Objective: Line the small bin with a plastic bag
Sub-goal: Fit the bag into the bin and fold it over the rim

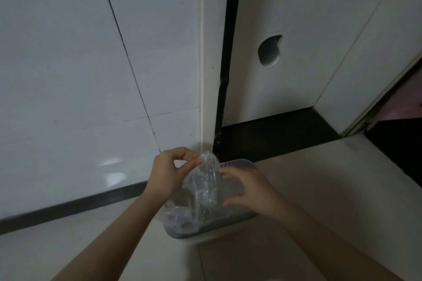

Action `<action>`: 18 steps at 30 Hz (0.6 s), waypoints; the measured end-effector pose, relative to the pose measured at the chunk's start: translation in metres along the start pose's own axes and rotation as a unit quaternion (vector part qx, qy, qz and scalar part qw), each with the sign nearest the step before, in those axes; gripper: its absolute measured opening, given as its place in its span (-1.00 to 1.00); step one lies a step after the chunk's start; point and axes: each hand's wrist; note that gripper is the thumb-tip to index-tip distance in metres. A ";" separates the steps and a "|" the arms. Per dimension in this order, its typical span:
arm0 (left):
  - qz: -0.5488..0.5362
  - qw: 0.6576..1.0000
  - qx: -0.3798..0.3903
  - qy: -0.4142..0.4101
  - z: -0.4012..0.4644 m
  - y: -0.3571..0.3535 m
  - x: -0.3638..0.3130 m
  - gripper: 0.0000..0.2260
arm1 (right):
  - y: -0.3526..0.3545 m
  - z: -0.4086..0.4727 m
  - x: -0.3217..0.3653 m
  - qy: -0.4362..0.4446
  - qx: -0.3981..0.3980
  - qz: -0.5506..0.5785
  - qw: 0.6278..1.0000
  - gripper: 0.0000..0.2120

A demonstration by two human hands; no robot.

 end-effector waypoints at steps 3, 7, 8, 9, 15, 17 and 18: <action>0.002 0.999 0.034 0.004 -0.003 0.013 0.005 -0.86 | 0.000 0.006 -0.006 -0.040 -0.021 -0.079 0.996 -0.47; 0.007 0.999 0.035 0.013 -0.008 0.027 0.016 -0.95 | 0.002 0.001 -0.003 -0.060 -0.081 0.027 0.995 -0.58; 0.007 0.999 0.030 0.013 -0.009 0.026 0.017 -0.93 | 0.001 0.002 0.004 -0.048 -0.093 0.082 0.991 -0.54; 0.007 0.999 0.028 0.014 -0.010 0.025 0.017 -0.93 | -0.001 0.003 0.013 -0.039 -0.089 0.122 0.988 -0.47; -0.012 0.999 0.040 0.012 -0.023 0.026 0.015 -0.94 | -0.015 0.022 0.053 -0.016 -0.066 0.154 0.986 -0.36; -0.041 0.998 0.032 0.033 -0.032 0.037 0.019 -0.91 | -0.012 0.019 0.055 -0.010 -0.081 0.174 0.981 -0.42; -0.059 0.997 0.035 0.045 -0.037 0.043 0.022 -0.84 | -0.009 0.015 0.055 -0.007 -0.079 0.176 0.981 -0.44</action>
Point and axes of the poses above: each hand's wrist, its own z-axis towards the middle knuckle, its own y-axis out of the back of the hand, x = y × z, and after that the axes turned 10 degrees about z, right-handed
